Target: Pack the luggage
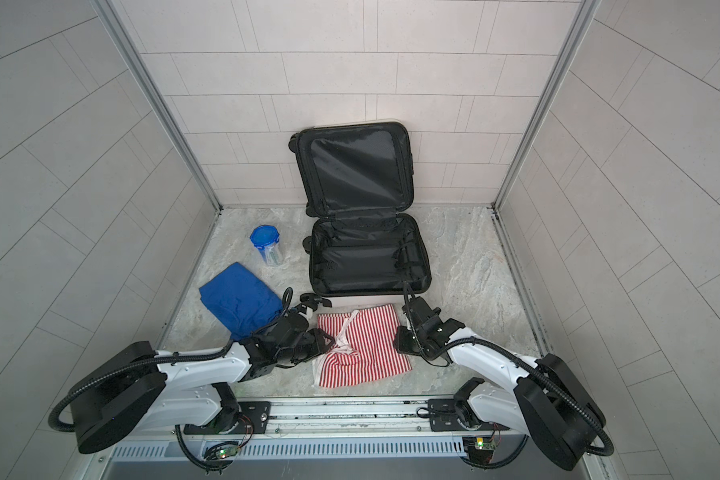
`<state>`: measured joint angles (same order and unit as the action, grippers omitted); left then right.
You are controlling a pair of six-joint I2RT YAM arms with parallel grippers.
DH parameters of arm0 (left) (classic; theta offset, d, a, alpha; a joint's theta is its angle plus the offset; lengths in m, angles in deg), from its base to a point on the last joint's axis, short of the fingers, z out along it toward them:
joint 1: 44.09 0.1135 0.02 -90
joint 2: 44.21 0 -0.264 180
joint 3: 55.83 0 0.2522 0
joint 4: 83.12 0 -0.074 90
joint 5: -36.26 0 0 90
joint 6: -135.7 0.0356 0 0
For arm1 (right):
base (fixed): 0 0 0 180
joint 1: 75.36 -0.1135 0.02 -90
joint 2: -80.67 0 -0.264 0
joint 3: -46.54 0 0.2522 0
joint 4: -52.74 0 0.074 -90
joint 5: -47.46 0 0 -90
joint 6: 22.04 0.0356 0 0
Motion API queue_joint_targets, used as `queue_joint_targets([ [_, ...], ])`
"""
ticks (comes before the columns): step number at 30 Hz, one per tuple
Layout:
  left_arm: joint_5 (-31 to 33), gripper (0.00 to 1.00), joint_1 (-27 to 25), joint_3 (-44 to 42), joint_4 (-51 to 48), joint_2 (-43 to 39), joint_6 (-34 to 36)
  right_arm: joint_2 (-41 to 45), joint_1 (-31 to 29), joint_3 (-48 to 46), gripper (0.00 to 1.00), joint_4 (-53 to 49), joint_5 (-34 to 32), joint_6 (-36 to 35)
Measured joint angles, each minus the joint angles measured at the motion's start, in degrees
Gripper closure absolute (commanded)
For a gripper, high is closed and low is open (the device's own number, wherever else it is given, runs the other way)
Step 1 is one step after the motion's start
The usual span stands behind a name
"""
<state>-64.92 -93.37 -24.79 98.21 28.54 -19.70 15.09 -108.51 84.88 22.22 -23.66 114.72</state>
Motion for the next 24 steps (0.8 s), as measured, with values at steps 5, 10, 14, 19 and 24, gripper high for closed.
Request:
queue_joint_targets([
  [5,-0.6,0.81,0.0,0.1,0.5,1.3,-0.3,0.0,-1.6,0.2,0.97,-0.3,-0.3,1.1],
  [10,-1.0,1.0,-0.2,0.2,-0.8,1.4,-0.5,0.0,-3.6,1.0,1.0,-0.5,-1.0,2.0],
  [14,-1.0,1.0,-0.4,1.4,-4.6,0.6,-0.3,0.1,-4.7,2.0,1.0,-1.2,-1.3,2.6],
  [19,-0.7,1.0,-0.5,3.4,-11.4,-2.6,0.4,2.1,-5.5,3.7,1.0,-3.3,-1.4,3.3],
  [24,0.0,1.0,-1.0,6.2,-17.4,-6.9,1.2,4.6,-5.9,6.9,1.0,-6.0,-1.2,3.5],
])
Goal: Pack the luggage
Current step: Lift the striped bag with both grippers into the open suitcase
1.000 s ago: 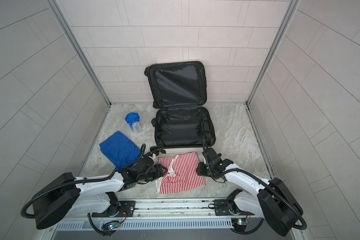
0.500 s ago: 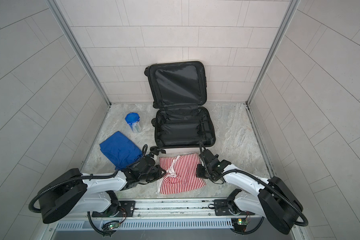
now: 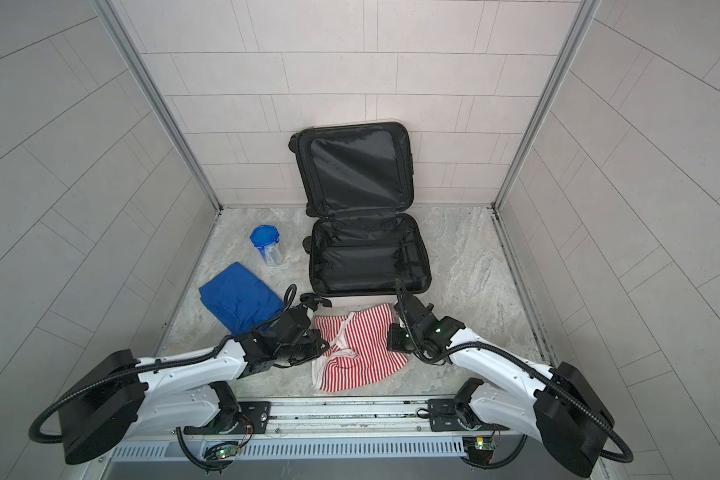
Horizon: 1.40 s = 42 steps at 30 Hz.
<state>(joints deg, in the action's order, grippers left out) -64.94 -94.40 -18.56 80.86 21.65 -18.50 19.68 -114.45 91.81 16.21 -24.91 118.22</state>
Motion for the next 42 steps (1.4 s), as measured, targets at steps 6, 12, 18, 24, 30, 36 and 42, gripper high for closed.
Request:
queue_joint_targets([
  [6,0.8,1.0,-0.1,5.2,-8.6,-4.1,1.4,1.6,-0.3,5.3,1.0,-3.9,1.0,-0.3],
  [12,1.2,1.0,-0.1,11.8,-16.9,-6.6,3.3,3.3,-0.3,12.1,1.0,-8.5,1.7,-1.5],
  [18,2.1,1.0,-0.1,20.1,-24.5,-7.5,5.8,3.6,-0.3,19.1,1.0,-12.7,1.9,-2.6],
  [24,4.5,1.0,-0.1,30.2,-30.1,-6.4,9.2,3.8,0.0,25.5,1.0,-14.1,1.0,-4.0],
  [30,6.9,1.0,1.2,41.6,-32.8,-0.9,14.3,2.3,4.0,33.2,1.0,-14.9,0.8,-6.4],
  [36,6.8,1.0,4.5,53.4,-33.2,8.3,19.3,-2.9,9.1,39.3,1.0,-14.3,1.6,-8.2],
  [42,5.2,1.0,8.9,62.8,-33.2,17.1,23.6,-10.5,14.0,45.3,1.0,-12.6,3.1,-9.6],
])
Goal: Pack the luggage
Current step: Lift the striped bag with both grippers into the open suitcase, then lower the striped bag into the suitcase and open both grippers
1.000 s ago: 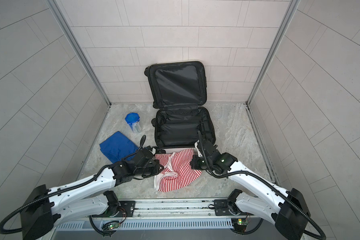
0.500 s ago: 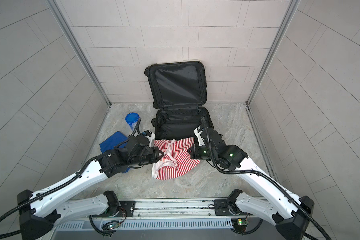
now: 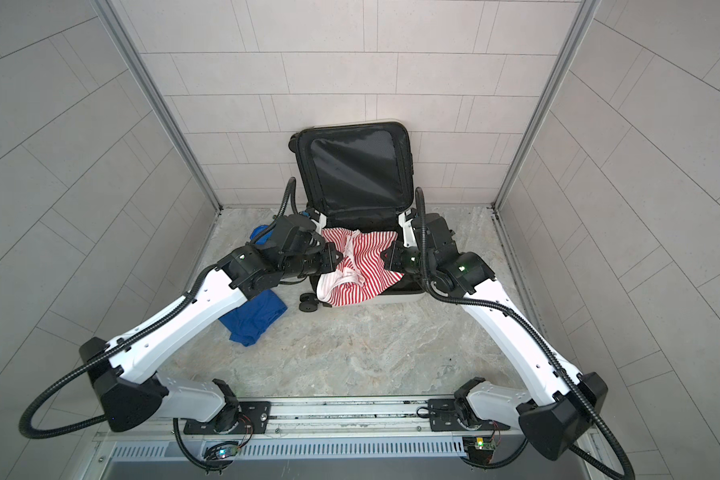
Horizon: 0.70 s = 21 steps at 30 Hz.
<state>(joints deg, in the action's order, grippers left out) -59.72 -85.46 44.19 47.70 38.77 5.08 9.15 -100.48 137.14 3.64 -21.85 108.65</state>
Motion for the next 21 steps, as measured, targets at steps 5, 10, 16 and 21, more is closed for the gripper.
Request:
queue_joint_targets([
  [5,-1.9,1.0,3.3,7.1,0.5,7.7,2.8,-6.7,3.6,4.0,1.0,2.1,1.0,-1.4],
  [10,-2.9,1.0,6.1,10.0,1.3,14.1,4.6,-13.7,6.9,6.1,1.0,3.9,2.3,-1.9],
  [16,-4.2,1.0,9.0,11.2,3.6,22.5,5.8,-24.6,9.3,9.7,1.0,4.7,4.4,-2.8],
  [21,-4.4,1.0,10.5,12.0,4.5,29.0,6.6,-31.7,9.6,10.4,1.0,5.0,4.5,-4.3],
])
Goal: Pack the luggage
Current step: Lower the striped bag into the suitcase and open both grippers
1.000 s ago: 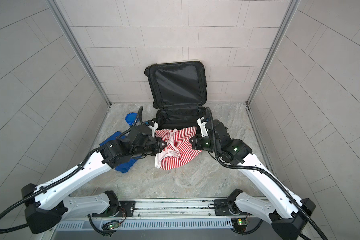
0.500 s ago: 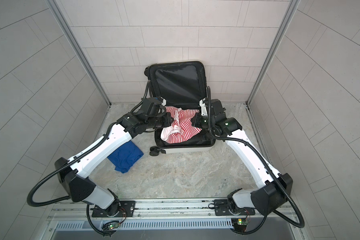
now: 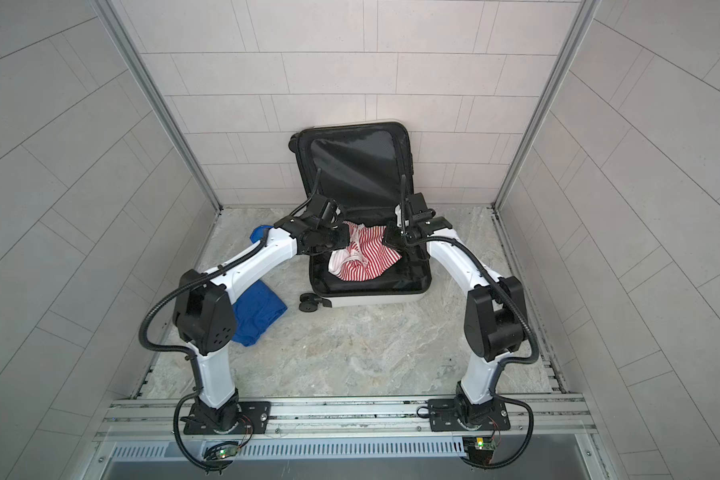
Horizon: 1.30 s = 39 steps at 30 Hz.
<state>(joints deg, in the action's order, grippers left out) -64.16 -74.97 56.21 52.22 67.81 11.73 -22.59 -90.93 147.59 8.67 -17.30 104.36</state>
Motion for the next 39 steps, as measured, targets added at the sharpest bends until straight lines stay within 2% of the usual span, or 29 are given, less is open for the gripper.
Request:
queue_joint_targets([
  [8,0.2,1.0,1.8,1.8,1.1,7.8,1.1,-7.7,1.1,0.5,1.0,1.2,-0.2,-1.9],
  [16,0.8,1.0,3.1,2.0,0.9,10.3,1.9,-12.7,2.5,1.6,1.0,1.6,-1.1,-3.1],
  [18,0.9,0.89,3.5,2.0,0.4,10.4,1.9,-12.7,2.6,1.6,0.9,1.6,-1.5,-3.2],
  [20,1.1,0.71,4.1,2.0,0.1,10.5,1.9,-12.7,2.6,1.7,0.78,1.5,-1.6,-3.8],
  [23,1.5,0.54,4.4,2.0,-0.3,10.5,2.3,-12.7,2.6,1.8,0.63,1.4,-1.7,-4.8],
  [29,1.7,0.51,4.8,2.0,-0.7,10.5,3.0,-12.5,2.6,1.8,0.48,0.8,-2.7,-5.4],
  [39,2.8,0.46,4.8,1.1,-1.3,5.9,4.0,-5.7,2.6,1.7,0.33,-2.3,-7.8,-7.3],
])
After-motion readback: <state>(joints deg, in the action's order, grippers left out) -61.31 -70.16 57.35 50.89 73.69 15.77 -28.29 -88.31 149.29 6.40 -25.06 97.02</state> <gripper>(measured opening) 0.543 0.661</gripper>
